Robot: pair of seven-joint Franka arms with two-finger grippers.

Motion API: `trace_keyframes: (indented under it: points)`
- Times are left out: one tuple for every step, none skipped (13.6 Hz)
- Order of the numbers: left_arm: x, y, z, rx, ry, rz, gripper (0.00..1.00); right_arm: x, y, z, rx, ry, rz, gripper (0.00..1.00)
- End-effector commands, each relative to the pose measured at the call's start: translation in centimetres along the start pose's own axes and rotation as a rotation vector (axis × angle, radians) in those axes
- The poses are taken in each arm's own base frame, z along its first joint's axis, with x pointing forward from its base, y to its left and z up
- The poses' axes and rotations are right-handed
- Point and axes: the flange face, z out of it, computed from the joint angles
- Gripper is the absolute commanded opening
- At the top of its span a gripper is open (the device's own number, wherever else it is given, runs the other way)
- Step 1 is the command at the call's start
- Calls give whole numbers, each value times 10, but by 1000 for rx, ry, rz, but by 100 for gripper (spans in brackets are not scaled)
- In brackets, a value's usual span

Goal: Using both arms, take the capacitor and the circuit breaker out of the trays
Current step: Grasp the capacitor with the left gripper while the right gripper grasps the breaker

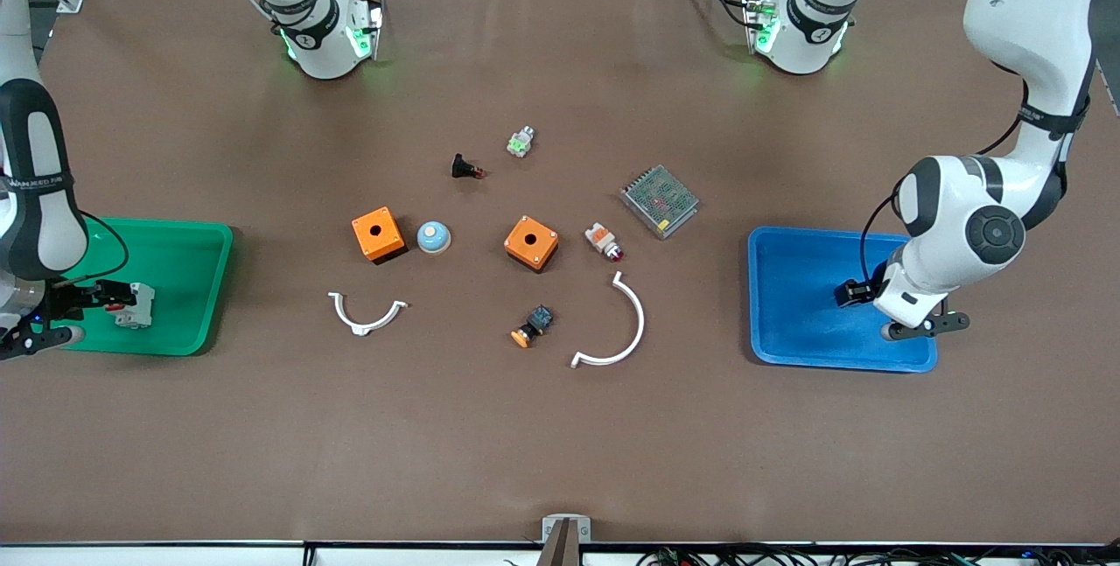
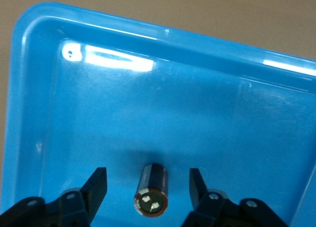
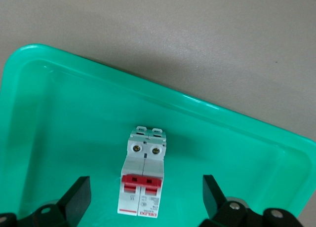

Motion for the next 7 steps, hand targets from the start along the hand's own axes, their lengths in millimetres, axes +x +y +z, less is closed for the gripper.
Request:
trace_keyframes:
  points:
    - [-8,8,6,-12,-11,-9,73,-3,1,6,21,13,-7,96]
    - [-13,8,8,-10,-18,-7,72,-3,1,6,22,12,-12,89]
    - [-18,8,11,-8,-29,-6,72,-4,1,8,26,7,-26,83]
    - [-19,6,13,-7,-32,-9,72,-4,1,8,27,6,-33,80]
    - [-20,4,16,-7,-38,-8,71,-4,1,9,29,4,-33,79]
    - [-20,1,18,-6,-43,-11,68,-4,1,10,30,3,-34,75]
    - [-20,-5,20,-6,-46,-17,67,-5,1,9,29,4,-32,69]
